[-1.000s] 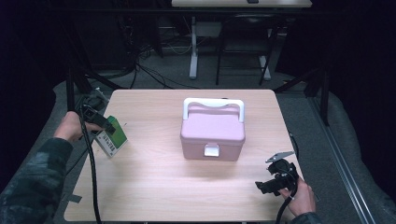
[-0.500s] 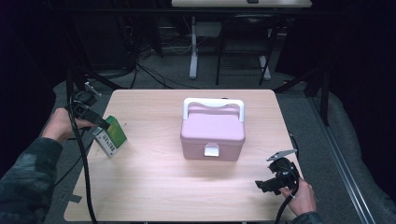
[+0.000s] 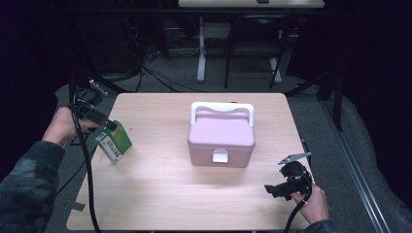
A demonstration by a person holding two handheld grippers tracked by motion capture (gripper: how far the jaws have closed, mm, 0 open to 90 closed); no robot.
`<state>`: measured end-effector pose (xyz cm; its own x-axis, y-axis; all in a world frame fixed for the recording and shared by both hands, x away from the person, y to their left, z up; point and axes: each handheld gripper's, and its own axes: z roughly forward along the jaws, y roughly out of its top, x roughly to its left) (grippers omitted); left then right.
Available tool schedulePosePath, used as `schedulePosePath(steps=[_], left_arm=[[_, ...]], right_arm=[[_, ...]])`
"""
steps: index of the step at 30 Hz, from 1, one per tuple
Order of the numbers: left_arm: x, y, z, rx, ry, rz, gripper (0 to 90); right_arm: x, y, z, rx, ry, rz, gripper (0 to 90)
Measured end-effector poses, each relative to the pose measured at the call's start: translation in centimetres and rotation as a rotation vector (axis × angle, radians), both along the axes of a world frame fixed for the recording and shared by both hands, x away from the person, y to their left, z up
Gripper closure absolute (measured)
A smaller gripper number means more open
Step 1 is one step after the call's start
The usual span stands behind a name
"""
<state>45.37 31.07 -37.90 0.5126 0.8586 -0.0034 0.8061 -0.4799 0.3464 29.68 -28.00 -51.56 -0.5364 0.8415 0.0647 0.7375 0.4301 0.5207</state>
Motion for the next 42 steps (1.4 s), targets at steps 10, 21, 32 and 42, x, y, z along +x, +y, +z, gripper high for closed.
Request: schedulePosePath(steps=[10,21,32,42], left_arm=[[-0.1,-1.7,1.3,-0.037,-0.023,-0.039,6.1],[-0.2,-4.5,1.8,-0.044,-0.036,-0.096,0.2],[-0.2,-7.3,1.8,-0.086,-0.055,-0.159,0.0],[0.3,-10.8,0.8,-0.110,-0.049,-0.219,0.0]], right_arm=[[0.7,0.2,1.3,0.024,-0.003,-0.005,2.3],[1.9,0.6,3.1,0.038,-0.037,0.030,4.6],[3.7,1.4,5.6,0.068,-0.070,0.053,2.7],[6.0,2.5,8.0,0.079,-0.108,0.077,6.0]])
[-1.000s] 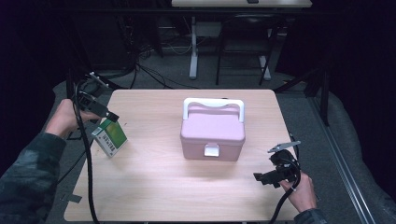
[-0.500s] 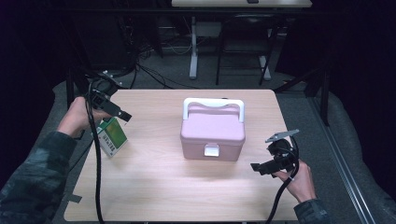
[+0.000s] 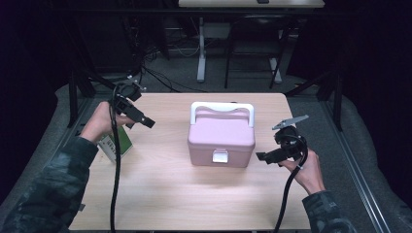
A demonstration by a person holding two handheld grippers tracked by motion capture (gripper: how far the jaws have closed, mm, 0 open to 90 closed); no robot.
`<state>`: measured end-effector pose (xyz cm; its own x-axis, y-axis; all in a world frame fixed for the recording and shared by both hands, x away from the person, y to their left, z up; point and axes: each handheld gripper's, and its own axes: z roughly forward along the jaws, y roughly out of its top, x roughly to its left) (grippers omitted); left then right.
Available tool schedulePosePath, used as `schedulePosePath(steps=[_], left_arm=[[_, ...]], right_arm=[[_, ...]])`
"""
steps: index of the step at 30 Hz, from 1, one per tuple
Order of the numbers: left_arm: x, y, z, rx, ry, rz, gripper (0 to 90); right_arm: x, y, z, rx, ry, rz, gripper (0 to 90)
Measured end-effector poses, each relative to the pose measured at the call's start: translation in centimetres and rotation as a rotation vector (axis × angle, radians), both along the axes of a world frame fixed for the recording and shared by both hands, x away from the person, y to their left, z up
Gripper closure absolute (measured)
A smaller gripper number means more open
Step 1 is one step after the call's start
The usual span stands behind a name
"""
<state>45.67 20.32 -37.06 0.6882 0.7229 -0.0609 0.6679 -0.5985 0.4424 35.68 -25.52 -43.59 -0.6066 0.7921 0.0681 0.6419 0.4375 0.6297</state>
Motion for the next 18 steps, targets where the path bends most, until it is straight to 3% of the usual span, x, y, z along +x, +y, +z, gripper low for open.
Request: schedulePosePath(steps=[8,13,18], left_arm=[[0.7,-3.7,-1.6,-0.011,0.005,-0.047,0.6],[1.2,-5.9,-2.4,-0.041,0.006,-0.072,6.0],[1.6,-7.9,-3.1,-0.041,0.017,-0.101,10.8]], right_arm=[[2.4,1.5,0.9,0.004,-0.018,0.017,12.6],[4.0,2.2,1.2,0.022,-0.029,-0.004,17.4],[5.4,2.4,1.3,0.053,-0.031,-0.022,22.1]])
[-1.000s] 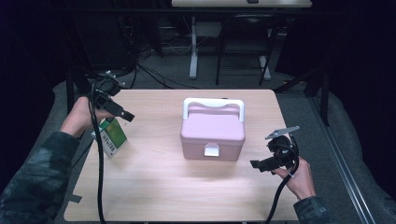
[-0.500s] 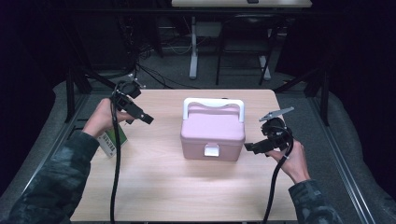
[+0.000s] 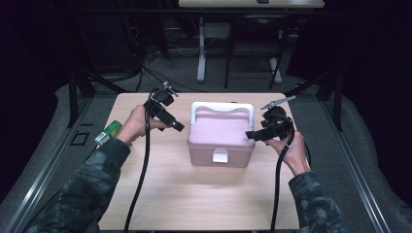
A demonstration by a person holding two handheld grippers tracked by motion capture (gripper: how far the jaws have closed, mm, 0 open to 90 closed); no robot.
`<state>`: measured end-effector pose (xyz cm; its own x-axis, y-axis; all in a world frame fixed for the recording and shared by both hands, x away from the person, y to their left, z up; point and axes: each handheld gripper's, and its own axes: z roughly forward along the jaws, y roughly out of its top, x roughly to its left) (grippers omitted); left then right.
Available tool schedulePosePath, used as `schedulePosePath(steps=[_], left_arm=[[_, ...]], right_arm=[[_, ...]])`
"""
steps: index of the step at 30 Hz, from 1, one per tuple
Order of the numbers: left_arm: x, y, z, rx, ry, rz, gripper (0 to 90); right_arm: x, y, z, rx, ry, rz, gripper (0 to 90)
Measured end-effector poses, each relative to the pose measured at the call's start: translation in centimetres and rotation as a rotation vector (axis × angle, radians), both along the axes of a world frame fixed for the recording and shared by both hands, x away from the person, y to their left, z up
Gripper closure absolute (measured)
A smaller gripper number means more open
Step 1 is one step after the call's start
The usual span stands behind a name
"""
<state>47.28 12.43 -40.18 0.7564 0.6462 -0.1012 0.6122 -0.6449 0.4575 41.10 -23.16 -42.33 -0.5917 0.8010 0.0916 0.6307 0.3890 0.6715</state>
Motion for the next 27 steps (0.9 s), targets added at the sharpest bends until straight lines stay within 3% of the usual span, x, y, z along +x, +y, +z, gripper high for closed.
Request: schedulePosePath(steps=[7,18,23,27], left_arm=[[0.8,-1.6,-0.8,-0.043,0.006,0.001,14.7],[1.6,-3.4,-1.3,-0.095,-0.013,0.022,21.7],[1.7,-3.6,-1.6,-0.130,-0.023,0.026,31.2],[1.3,-3.9,-1.6,-0.164,-0.060,0.022,41.9]], right_arm=[[1.4,0.3,-0.3,0.051,0.000,-0.033,29.9],[2.9,0.7,-0.2,0.062,-0.003,-0.062,45.2],[3.2,0.9,-0.4,0.079,0.006,-0.067,49.0],[3.3,0.7,-0.5,0.096,-0.003,-0.077,55.2]])
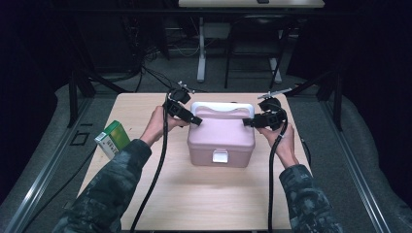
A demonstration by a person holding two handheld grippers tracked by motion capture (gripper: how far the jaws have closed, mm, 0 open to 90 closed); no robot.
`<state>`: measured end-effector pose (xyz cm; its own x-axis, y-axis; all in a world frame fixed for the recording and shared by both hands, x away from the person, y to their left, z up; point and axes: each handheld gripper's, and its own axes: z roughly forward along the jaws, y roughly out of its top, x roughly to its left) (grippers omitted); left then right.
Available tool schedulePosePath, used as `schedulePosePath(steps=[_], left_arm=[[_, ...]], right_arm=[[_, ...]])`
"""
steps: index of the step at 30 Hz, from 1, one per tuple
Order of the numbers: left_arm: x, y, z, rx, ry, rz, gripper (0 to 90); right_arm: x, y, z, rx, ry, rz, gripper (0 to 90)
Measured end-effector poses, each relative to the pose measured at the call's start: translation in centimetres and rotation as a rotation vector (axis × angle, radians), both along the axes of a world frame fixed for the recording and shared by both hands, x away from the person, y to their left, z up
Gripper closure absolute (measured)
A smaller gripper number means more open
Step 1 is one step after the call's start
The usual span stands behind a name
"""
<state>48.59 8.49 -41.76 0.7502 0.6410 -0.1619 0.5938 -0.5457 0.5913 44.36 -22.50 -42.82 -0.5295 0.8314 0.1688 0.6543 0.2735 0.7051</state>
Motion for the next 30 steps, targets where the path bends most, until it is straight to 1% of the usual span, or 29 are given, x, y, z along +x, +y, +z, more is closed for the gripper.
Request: schedulePosePath(steps=[1,2,4,7,8,9,10,13,15,16,17,19,21,24,26,28,30], left_arm=[[-0.1,-0.1,0.0,-0.002,-0.005,0.001,44.3],[-0.2,-0.1,0.0,0.000,-0.014,0.008,44.9],[-0.4,0.0,0.0,-0.007,-0.031,0.023,46.9],[-0.8,0.3,0.0,-0.013,-0.061,0.043,55.5],[-1.0,0.3,-0.1,-0.017,-0.070,0.047,56.6],[-1.1,0.3,-0.1,-0.016,-0.077,0.053,57.8],[-1.3,0.3,0.0,-0.010,-0.096,0.060,59.8],[-2.1,0.3,0.0,0.012,-0.139,0.058,64.3],[-2.6,0.5,-0.1,0.008,-0.157,0.055,65.3],[-2.8,0.6,-0.1,0.006,-0.160,0.047,65.7],[-3.0,0.7,-0.1,0.000,-0.172,0.053,66.3],[-3.5,0.9,-0.1,-0.005,-0.186,0.050,67.3],[-3.9,1.2,-0.2,-0.014,-0.188,0.053,67.7],[-4.3,1.5,-0.2,-0.009,-0.199,0.061,69.9],[-4.5,1.8,-0.2,-0.013,-0.193,0.065,70.6],[-4.8,2.0,-0.1,-0.008,-0.189,0.067,71.0],[-5.0,2.1,-0.1,-0.004,-0.193,0.069,71.4]], right_arm=[[0.0,-0.1,0.0,0.010,-0.002,-0.004,56.8],[0.0,-0.2,-0.1,0.016,-0.002,-0.007,58.5],[-0.1,-0.3,-0.1,0.016,-0.007,-0.011,61.3],[-0.2,-0.4,0.0,0.011,-0.022,-0.015,65.7],[-0.3,-0.4,0.0,0.011,-0.026,-0.015,66.9],[-0.4,-0.4,0.0,0.009,-0.025,-0.017,67.3],[-0.5,-0.4,-0.1,0.013,-0.032,-0.017,67.9],[-0.8,-0.3,0.0,0.012,-0.043,-0.019,69.5],[-1.1,-0.4,0.0,0.026,-0.056,-0.015,71.0],[-1.2,-0.4,0.0,0.029,-0.060,-0.013,71.5],[-1.4,-0.3,0.0,0.033,-0.067,-0.015,71.8],[-1.6,-0.3,0.0,0.028,-0.077,-0.014,72.5],[-1.9,-0.1,-0.1,0.028,-0.090,-0.012,72.7],[-2.3,0.2,-0.1,0.020,-0.106,-0.004,72.9],[-2.5,0.4,-0.2,0.028,-0.110,-0.002,72.9],[-2.7,0.6,-0.2,0.029,-0.105,0.006,72.9],[-2.9,1.0,-0.2,0.016,-0.120,0.013,72.9]])
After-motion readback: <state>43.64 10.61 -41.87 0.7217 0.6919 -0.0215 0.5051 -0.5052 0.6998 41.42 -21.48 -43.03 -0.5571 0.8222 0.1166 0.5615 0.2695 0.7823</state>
